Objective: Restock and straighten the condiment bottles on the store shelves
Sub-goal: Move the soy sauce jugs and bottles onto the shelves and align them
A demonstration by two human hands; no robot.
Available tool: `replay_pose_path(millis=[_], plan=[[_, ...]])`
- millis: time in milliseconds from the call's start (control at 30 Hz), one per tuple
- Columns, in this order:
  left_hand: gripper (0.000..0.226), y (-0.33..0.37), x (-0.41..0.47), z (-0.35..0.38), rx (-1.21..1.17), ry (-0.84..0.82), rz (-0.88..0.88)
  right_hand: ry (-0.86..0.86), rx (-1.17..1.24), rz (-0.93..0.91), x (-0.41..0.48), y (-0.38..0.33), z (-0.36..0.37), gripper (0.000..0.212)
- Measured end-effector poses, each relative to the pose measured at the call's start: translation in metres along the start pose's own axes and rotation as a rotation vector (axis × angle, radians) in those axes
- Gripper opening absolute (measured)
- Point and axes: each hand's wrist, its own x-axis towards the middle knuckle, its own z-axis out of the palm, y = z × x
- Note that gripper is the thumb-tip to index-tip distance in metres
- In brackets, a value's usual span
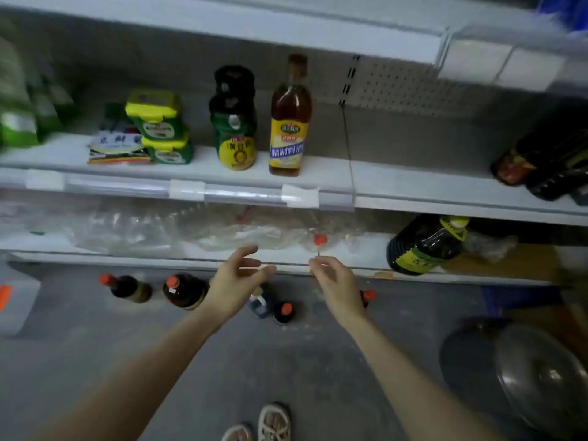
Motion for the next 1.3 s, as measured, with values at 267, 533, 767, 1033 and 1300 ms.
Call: replay_pose_path(millis=[267, 533, 767, 1033, 1300], plan=[[0.033, -0.178, 0.072, 0.029, 0.057, 0.019, -0.178, -0.038, 0.001, 0.208, 0.058, 0.178, 0.078, 0.029], [0.042, -0.311, 0.118, 0.057, 0.105, 0.004, -0.349, 0.010, -0.051, 0.302, 0.100, 0.306, 0.127, 0.047], [0.048, -0.382, 0.143, 0.072, 0.106, -0.009, -0.419, -0.015, -0.058, 0.267, 0.127, 0.368, 0.162, 0.052], [0.049, -0.414, 0.156, 0.074, 0.082, -0.017, -0.443, 0.029, -0.020, 0.193, 0.146, 0.397, 0.183, 0.025], [0.051, -0.404, 0.150, 0.073, 0.095, -0.054, -0.406, 0.107, -0.044, 0.144, 0.143, 0.398, 0.168, 0.018]])
